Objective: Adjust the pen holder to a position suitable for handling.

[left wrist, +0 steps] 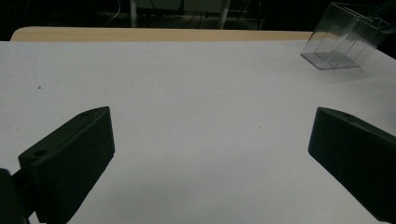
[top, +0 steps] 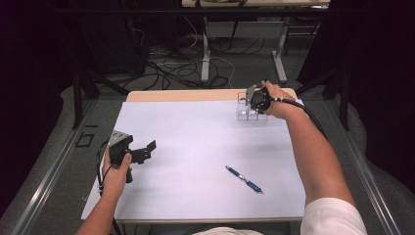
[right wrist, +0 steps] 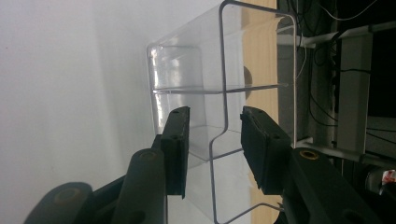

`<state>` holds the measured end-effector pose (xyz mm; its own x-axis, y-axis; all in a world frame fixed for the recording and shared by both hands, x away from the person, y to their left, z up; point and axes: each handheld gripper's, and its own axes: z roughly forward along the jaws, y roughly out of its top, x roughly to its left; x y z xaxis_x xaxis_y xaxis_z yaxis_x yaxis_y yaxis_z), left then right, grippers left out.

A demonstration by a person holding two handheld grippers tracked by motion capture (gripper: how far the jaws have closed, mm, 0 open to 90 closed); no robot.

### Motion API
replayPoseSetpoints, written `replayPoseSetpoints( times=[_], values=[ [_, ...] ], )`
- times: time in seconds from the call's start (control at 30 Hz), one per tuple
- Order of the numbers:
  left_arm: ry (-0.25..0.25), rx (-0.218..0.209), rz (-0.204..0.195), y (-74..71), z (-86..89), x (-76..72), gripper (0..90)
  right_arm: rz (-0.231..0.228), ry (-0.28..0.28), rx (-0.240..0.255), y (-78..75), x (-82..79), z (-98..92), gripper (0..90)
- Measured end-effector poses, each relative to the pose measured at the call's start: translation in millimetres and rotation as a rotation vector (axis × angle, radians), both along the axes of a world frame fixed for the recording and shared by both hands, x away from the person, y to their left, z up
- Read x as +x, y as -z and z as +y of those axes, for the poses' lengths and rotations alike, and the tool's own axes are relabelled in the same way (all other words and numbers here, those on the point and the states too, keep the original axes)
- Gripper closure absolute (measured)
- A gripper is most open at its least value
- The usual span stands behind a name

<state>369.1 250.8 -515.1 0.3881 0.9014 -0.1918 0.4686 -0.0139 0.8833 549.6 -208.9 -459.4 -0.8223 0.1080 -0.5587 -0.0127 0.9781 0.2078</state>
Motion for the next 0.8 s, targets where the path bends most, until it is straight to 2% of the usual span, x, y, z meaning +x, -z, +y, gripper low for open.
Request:
replayPoseSetpoints(
  times=[0.07, 0.2, 0.23, 0.37, 0.43, 0.47, 0.57, 0.67, 0.8],
  values=[
    [0.000, -0.001, 0.000, -0.1, -0.1, -0.1, 0.4, 0.003, -0.003, -0.017, 2.2, 1.8, 1.2, 62.4],
    [-0.002, -0.003, 0.000, -0.1, 0.2, -0.2, 0.4, 0.015, -0.014, -0.014, 7.3, 4.1, 4.3, 63.4],
    [-0.001, -0.004, -0.001, 0.0, 0.1, -0.1, 0.4, 0.021, -0.001, -0.005, 9.0, 3.3, 4.8, 63.4],
    [-0.002, -0.004, 0.001, 0.3, 0.3, 0.1, 0.4, 0.040, -0.014, -0.054, 9.7, 4.4, 6.5, 65.3],
    [-0.003, -0.005, 0.002, 0.2, 0.3, -0.1, 0.4, 0.031, -0.016, -0.048, 11.1, 4.3, 6.0, 65.8],
    [-0.002, -0.005, 0.002, 0.2, 0.3, -0.1, 0.4, 0.019, -0.027, -0.011, 13.5, 5.2, 5.4, 67.0],
    [-0.002, -0.004, 0.001, 0.1, 0.2, -0.1, 0.4, 0.052, -0.001, -0.050, 8.8, 4.0, 6.1, 70.4],
    [-0.002, -0.004, 0.000, -0.1, 0.2, -0.2, 0.4, 0.054, -0.016, -0.054, 8.3, 4.1, 6.1, 72.8],
    [-0.004, -0.003, 0.000, -0.1, 0.2, -0.3, 0.4, 0.064, -0.004, -0.045, 6.8, 1.8, 5.4, 78.1]
  ],
)
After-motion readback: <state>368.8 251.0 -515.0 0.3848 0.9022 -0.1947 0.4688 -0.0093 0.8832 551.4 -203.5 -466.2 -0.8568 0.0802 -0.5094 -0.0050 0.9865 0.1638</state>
